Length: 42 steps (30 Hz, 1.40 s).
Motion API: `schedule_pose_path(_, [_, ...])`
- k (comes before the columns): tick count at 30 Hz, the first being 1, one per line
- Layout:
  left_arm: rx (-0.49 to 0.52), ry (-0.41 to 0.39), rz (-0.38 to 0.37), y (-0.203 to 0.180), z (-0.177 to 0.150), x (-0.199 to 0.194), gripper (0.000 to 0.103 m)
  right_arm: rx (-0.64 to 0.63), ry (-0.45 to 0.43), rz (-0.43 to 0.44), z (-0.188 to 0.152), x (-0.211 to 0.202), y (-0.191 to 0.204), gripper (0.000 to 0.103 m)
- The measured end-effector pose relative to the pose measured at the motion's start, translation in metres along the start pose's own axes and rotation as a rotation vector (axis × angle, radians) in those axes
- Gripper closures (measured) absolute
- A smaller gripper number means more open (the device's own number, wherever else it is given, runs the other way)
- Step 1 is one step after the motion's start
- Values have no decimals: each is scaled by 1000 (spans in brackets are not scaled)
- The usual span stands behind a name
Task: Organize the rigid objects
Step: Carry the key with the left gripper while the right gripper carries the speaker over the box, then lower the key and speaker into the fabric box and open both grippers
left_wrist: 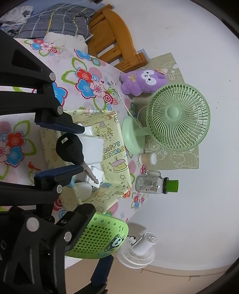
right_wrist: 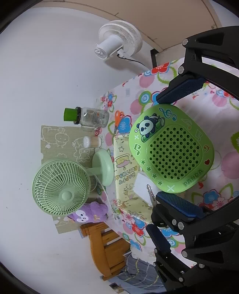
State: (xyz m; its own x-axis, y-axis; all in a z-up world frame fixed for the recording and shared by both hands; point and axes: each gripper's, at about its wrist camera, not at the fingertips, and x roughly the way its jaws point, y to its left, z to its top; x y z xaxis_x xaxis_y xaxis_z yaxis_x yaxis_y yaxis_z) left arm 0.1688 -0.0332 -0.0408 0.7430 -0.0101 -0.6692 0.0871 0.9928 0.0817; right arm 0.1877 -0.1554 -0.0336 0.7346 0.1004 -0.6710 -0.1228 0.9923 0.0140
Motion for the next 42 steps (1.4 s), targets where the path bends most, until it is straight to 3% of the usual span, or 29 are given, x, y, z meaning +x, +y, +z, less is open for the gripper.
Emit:
schedule_pose_path(22, [-57, 43, -10, 11, 17, 56, 66, -18, 14, 9, 23, 53, 4, 7])
schedule_pose_path(26, [-43, 57, -1, 11, 16, 63, 59, -29, 32, 12, 22, 64, 6, 7])
schedule_pose_path(29, [-36, 57, 1, 10, 14, 64, 39, -32, 38, 16, 22, 70, 7, 7])
schedule_pose_path(35, [-12, 59, 8, 8, 9, 65, 17, -47, 56, 27, 22, 83, 12, 7])
schedule_pose_path(42, [-1, 76, 17, 9, 5, 71, 14, -78, 76, 21, 20, 97, 20, 7])
